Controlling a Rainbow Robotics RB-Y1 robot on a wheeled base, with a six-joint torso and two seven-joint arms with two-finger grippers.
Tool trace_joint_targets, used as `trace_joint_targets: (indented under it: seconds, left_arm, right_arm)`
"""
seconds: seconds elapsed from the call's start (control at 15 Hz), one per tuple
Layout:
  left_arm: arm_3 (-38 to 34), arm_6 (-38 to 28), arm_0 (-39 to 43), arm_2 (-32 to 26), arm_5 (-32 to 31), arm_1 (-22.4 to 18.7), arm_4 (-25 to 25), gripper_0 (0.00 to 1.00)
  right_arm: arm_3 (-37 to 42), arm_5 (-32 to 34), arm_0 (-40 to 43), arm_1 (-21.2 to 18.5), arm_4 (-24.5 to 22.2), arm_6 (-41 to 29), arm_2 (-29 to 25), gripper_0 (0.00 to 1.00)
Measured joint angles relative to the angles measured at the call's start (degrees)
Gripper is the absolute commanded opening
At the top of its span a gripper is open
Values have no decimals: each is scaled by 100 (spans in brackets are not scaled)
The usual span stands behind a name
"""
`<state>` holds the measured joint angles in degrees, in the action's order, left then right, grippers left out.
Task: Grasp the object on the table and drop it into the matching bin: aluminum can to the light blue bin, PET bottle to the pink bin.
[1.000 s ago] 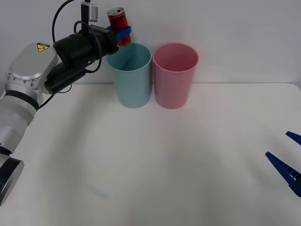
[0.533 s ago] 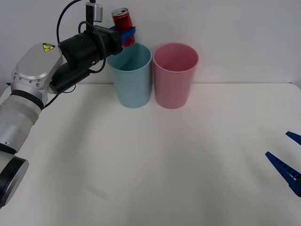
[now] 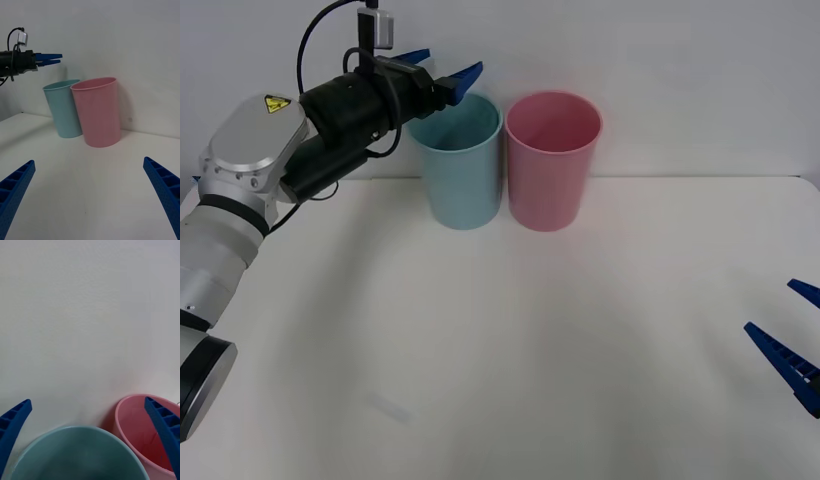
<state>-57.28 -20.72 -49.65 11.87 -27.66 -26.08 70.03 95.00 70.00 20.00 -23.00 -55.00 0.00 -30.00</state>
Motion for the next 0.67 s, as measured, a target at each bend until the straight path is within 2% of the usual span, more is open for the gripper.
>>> trace_joint_targets:
  seconds: [0.47,0.67]
  left_arm:
    - [-1126,131,957,-15,-7,-622,-684,100]
    - [-1709,234,1526,-239,-27,-846,-887,100]
  right_arm:
    - [0,0,0,0,0,0,0,100]
    - [0,0,0,0,0,0,0,100]
